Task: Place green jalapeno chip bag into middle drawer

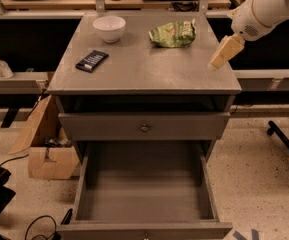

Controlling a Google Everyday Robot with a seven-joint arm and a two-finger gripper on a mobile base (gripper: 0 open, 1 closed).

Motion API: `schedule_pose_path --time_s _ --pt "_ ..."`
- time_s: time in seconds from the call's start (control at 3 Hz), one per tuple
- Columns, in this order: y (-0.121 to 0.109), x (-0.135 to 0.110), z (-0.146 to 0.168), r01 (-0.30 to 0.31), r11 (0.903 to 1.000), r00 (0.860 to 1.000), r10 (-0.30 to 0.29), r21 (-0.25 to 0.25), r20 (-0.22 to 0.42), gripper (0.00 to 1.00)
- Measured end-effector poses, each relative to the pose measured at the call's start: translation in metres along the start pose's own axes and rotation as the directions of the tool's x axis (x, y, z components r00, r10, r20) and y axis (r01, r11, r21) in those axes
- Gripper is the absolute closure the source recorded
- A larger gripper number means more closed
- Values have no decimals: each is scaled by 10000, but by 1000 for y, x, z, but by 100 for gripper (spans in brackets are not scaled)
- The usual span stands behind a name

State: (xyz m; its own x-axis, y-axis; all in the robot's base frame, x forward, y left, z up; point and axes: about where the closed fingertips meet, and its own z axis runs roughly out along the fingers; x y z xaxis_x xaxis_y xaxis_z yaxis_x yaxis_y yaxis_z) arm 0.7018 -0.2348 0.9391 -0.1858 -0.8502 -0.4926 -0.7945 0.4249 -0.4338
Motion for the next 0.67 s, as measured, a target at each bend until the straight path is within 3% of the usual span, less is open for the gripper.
schedule_pose_path --time_s 0.33,0.67 --pt "-8 -5 2 2 9995 9998 -8 319 175 0" --pt "-8 -5 3 2 9995 9998 -7 319 176 0"
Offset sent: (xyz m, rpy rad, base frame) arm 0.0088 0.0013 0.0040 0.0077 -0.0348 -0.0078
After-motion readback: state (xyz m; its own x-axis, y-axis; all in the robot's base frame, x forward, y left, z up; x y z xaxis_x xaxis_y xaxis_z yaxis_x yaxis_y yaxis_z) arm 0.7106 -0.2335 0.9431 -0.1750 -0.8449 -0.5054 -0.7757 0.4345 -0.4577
